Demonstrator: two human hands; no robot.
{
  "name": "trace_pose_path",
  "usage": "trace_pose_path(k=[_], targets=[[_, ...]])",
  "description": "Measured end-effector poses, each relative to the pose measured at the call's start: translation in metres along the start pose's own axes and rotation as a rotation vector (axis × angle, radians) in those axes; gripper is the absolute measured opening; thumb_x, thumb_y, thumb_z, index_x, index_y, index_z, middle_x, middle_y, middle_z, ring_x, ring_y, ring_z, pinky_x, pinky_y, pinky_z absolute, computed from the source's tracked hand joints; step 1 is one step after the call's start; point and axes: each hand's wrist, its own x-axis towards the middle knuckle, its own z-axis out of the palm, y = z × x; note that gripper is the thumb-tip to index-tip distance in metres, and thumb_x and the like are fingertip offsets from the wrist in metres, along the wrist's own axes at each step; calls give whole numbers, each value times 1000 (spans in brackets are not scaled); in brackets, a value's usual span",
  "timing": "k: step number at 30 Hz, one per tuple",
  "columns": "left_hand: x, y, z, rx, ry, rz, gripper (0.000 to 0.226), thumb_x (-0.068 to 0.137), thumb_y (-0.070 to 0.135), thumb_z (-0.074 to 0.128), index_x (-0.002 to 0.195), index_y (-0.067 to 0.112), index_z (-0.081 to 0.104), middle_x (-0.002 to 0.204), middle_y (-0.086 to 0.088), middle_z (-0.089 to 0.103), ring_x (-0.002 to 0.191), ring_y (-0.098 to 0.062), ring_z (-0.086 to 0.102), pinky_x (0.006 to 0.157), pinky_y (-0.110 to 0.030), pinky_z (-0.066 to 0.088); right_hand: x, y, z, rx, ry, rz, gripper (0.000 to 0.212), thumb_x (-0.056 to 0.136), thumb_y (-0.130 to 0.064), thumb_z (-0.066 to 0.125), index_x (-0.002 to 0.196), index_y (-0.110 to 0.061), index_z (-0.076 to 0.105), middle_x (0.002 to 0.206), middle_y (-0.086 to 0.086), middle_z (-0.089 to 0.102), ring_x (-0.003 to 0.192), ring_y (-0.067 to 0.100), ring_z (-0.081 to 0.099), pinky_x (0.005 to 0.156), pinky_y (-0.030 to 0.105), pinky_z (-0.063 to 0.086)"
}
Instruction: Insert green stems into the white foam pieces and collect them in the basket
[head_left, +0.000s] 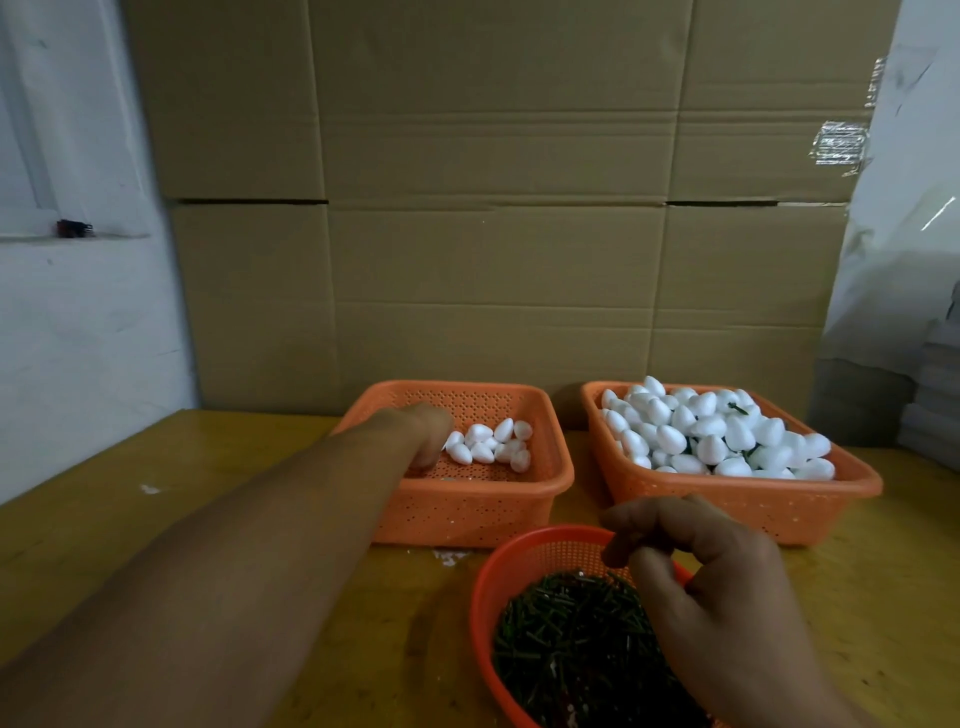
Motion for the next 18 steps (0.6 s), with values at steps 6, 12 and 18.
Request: trace_pose_path(k=[6, 12, 18], targets=[[0, 0, 3, -2, -14, 19, 17, 89, 15, 69, 81, 18, 55, 95, -2, 62, 90, -21, 63, 83, -36, 54, -1, 6, 0, -29, -37, 11, 36, 76, 0, 68, 81, -35, 77, 74, -8, 69, 74, 12, 66, 77, 46, 52], [-6, -4, -5, -217, 38, 44, 14, 92, 12, 66, 104, 16, 69, 105, -4, 69, 95, -21, 65, 76, -33, 53, 0, 7, -2, -45, -51, 19, 39, 75, 3, 69, 82, -35, 76, 73, -16, 69, 74, 8, 65, 77, 48, 52], [-27, 8, -14, -720, 255, 139, 18, 89, 13, 73, 101, 25, 65, 106, 7, 68, 94, -10, 64, 70, -22, 47, 0, 4, -2, -50, -70, 34, 38, 77, -1, 67, 83, -38, 75, 73, -21, 68, 73, 6, 63, 77, 49, 52]])
